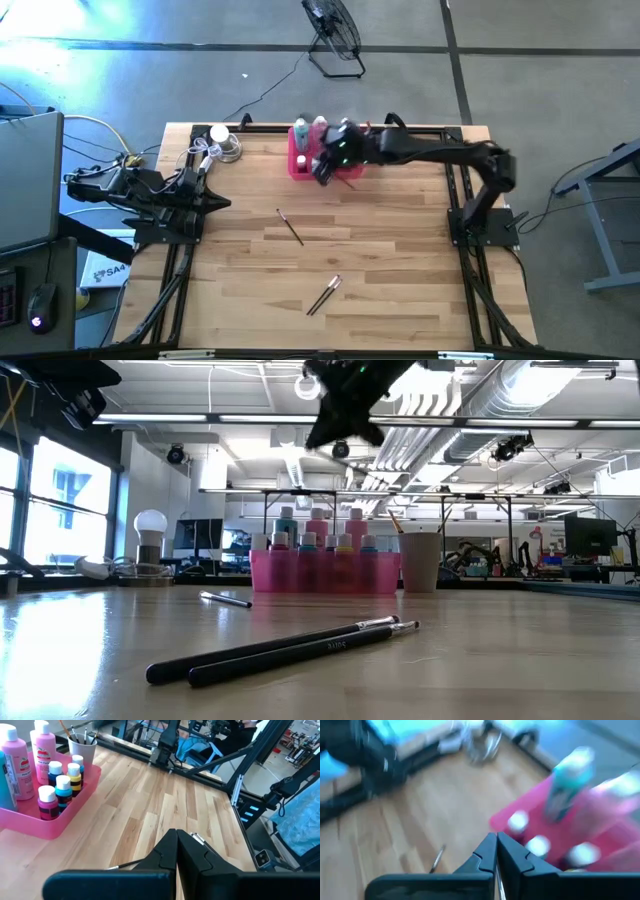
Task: Pick & Place Paint Supplies
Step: Put the silver paintbrush into the white cup
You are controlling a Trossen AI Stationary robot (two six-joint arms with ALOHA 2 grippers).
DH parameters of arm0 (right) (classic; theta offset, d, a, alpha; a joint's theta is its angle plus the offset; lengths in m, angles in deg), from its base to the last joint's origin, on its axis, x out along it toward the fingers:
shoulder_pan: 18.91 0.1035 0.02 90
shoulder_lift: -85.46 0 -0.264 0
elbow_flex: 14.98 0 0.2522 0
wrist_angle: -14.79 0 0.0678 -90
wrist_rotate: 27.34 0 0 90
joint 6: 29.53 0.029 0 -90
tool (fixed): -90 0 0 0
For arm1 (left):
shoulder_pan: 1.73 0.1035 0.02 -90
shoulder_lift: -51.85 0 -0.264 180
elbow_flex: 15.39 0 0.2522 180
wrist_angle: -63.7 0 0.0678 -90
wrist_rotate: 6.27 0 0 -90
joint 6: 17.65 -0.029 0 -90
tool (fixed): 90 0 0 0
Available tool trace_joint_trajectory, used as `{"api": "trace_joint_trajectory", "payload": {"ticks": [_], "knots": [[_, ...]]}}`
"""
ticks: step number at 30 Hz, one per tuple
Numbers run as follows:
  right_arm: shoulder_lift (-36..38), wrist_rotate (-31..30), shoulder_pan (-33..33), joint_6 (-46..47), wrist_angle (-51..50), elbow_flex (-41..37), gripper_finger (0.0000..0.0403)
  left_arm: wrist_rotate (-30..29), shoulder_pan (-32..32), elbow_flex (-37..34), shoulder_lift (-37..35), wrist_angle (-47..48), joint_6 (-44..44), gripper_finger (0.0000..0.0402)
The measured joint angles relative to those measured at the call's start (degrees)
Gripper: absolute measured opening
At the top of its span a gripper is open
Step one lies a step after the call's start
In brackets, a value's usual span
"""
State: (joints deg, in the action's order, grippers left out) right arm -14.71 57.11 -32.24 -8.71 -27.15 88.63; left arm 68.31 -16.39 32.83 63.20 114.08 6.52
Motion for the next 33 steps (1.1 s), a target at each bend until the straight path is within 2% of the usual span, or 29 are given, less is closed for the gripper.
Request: {"api": "trace_joint_trajectory", "payload": {"ticks": [9, 17, 20, 24, 27, 30, 33], "knots": [[14.5, -14.7, -2.8, -3.2, 0.7, 0.1, 0.0003, 0.0, 0.0, 0.0, 0.0, 1.0, 0.0, 0.0000], [22.1, -30.4, -1.8, -4.1, -0.4, 0.1, 0.0003, 0.0, 0.0, 0.0, 0.0, 0.9, -0.3, 0.0000], [22.4, -33.7, -0.1, -1.3, -3.8, 0.2, 0.0003, 0.0, 0.0, 0.0, 0.0, 1.1, -0.3, 0.0000], [21.3, -36.5, 3.1, 5.7, -14.1, 0.2, 0.0003, 1.1, 0.0, 0.0, 0.0, 1.5, -0.3, 0.0000], [19.0, -44.3, 6.0, 11.7, -21.3, 0.1, 0.0003, 1.3, 0.0, 0.0, 0.0, 2.2, -1.0, 0.0000], [16.7, -51.0, 6.8, 13.9, -23.1, 0.1, 0.0003, -0.1, 0.0, 0.0, 0.0, 2.6, -3.2, 0.0000], [14.6, -52.7, 4.3, 12.4, -22.9, 0.1, 0.0003, -2.9, 0.0, 0.0, 0.0, 2.5, -4.9, 0.0000]]}}
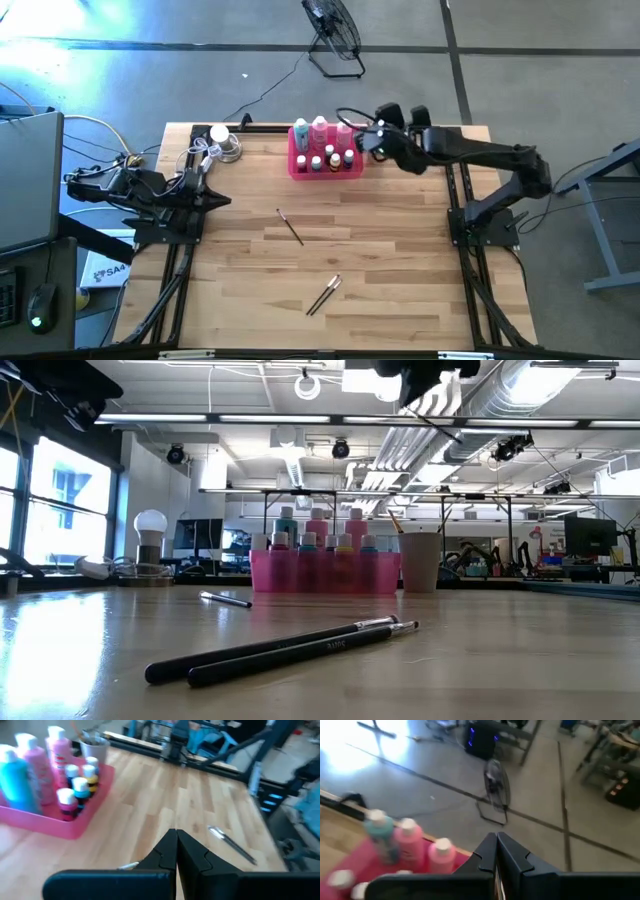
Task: Pick & Place Paint Supplies
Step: Put the silver paintbrush into the white cup
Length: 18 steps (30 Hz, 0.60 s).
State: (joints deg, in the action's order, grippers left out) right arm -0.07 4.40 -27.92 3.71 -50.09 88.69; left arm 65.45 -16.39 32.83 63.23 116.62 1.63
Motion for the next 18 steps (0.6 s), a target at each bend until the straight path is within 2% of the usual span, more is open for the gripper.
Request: {"api": "trace_joint_trajectory", "payload": {"ticks": [6, 9, 13, 18], "knots": [[-4.3, 8.2, -8.9, -5.1, 3.5, 0.0, 0.0003, -6.8, 0.0, 0.0, 0.0, 0.0, -1.3, 0.0000], [-6.0, 14.4, -12.9, -10.8, 11.8, 0.0, 0.0003, -8.6, 0.0, 0.0, 0.0, 0.0, -3.3, 0.0000], [-7.8, 25.6, -17.5, -16.7, 22.9, 0.0, 0.0003, -9.6, 0.0, 0.0, 0.0, 0.0, -4.1, 0.0000], [-7.7, 27.1, -20.5, -17.1, 21.6, 0.0, 0.0003, -9.8, 0.0, 0.0, 0.0, 0.0, -4.0, 0.0000]]}}
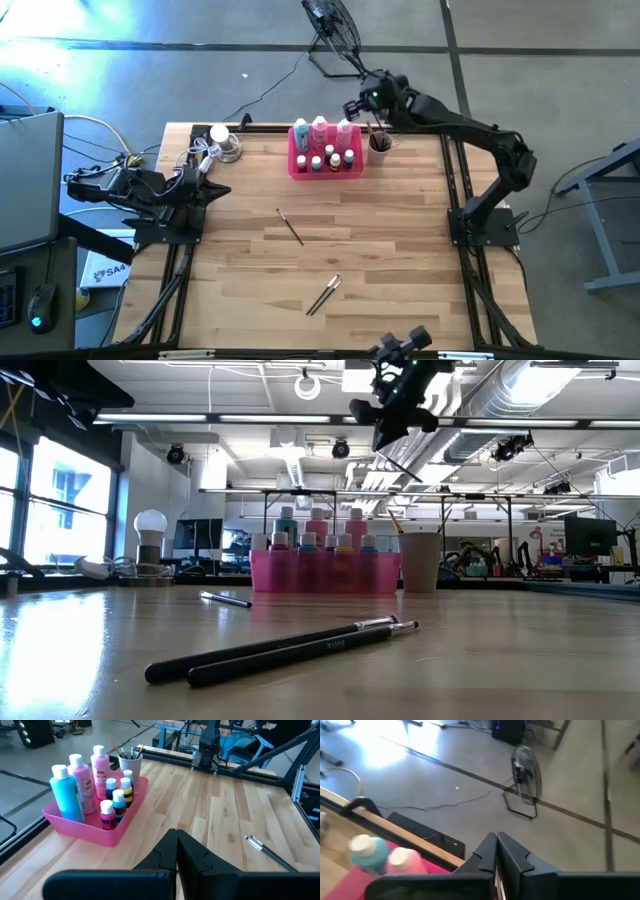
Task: Pick & Place Paint Supplies
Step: Put the silver paintbrush into the white cup
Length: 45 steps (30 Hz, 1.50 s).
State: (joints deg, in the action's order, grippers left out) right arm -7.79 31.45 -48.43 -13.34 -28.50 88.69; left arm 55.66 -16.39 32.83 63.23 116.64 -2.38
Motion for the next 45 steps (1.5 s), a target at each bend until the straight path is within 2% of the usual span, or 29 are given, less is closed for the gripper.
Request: {"api": "trace_joint_trajectory", "payload": {"ticks": [3, 5, 11, 17, 21, 24, 31, 38, 45], "knots": [[0.0, 0.4, -0.7, -1.3, 0.9, -0.1, 0.0003, -0.3, 0.0, 0.0, 0.0, 0.0, 0.0, 0.0000], [0.1, 2.5, -1.0, -1.4, 6.6, -2.4, 0.0003, -1.7, 0.0, 0.0, 0.0, 0.0, 0.0, 0.0000], [2.4, 8.2, -3.4, -0.9, 25.9, -17.8, 0.0003, -3.8, 0.0, 0.0, 0.0, 0.0, 1.1, 0.0000], [8.2, 6.2, -4.8, 0.0, 36.1, -28.6, 0.0003, -3.8, 0.0, 0.0, 0.0, 0.0, 3.7, 0.0000], [11.0, 6.0, -5.5, 0.7, 37.8, -32.8, 0.0003, -4.8, 0.0, 0.0, 0.0, 0.0, 3.7, 0.0000], [11.1, 5.8, -5.5, 1.3, 42.3, -36.0, 0.0003, -6.0, 0.0, 0.0, 0.0, 0.0, 3.7, 0.0000], [9.9, 3.7, -5.8, 0.1, 60.2, -45.2, 0.0003, -7.3, 0.0, 0.0, 0.0, 0.0, 3.7, 0.0000], [9.9, 3.4, -5.8, 0.0, 60.8, -47.5, 0.0003, -7.5, 0.0, 0.0, 0.0, 0.0, 3.7, 0.0000], [9.9, 4.1, -5.7, -2.6, 56.6, -47.6, 0.0003, -7.5, 0.0, 0.0, 0.0, 0.0, 3.4, 0.0000]]}}
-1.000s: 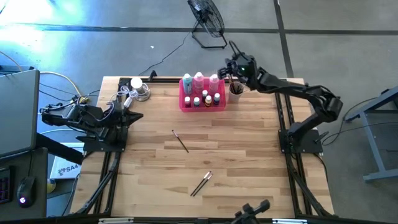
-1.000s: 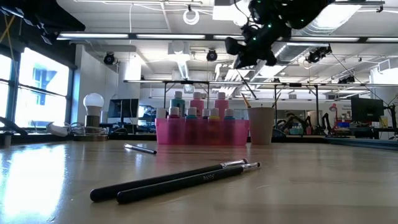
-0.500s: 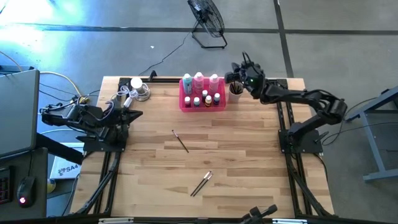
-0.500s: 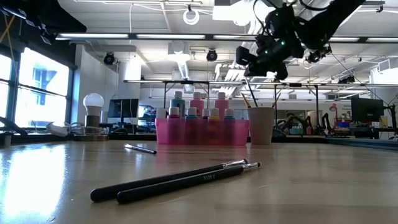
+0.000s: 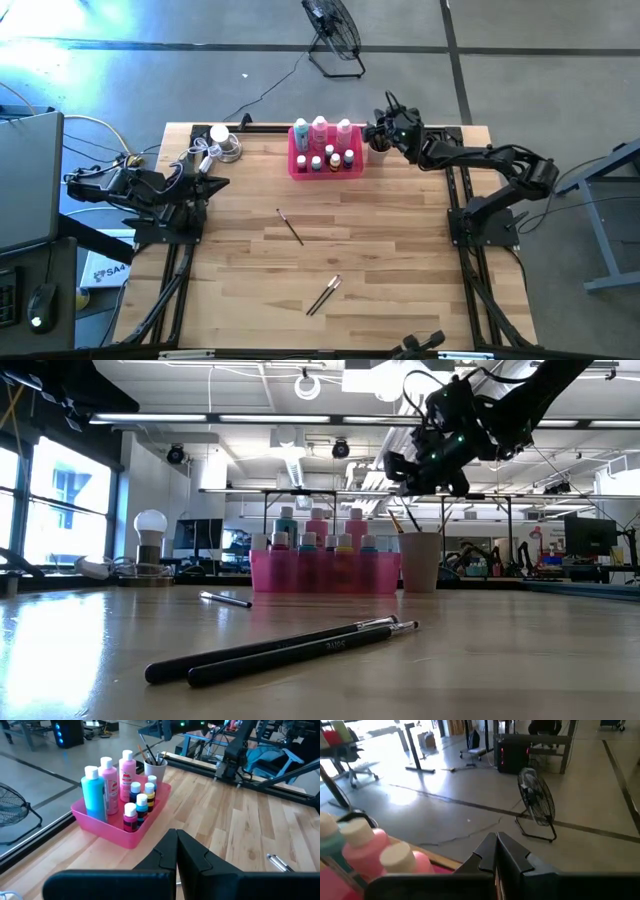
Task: Pick & Place Paint Supplies
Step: Put the silver paintbrush into the white cup
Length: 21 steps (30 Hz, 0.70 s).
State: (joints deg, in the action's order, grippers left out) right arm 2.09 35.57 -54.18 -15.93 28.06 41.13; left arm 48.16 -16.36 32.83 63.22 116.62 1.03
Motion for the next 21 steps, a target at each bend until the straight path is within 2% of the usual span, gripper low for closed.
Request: {"api": "trace_joint_trajectory", "payload": {"ticks": [7, 18, 21], "knots": [[0.0, 1.9, 0.0, -1.3, -3.6, 0.0, 0.0003, 0.1, 0.0, 0.0, 0.0, 0.0, 1.1, 0.0000], [0.0, 2.8, 0.0, -4.0, -3.3, 0.0, 0.0004, 0.6, 0.0, 0.0, 0.0, 0.0, 1.3, 0.0000], [0.0, 3.7, 0.0, -4.4, -3.3, 0.0, 0.0019, 0.6, 0.0, 0.0, 0.0, 0.0, 1.3, 0.0000]]}}
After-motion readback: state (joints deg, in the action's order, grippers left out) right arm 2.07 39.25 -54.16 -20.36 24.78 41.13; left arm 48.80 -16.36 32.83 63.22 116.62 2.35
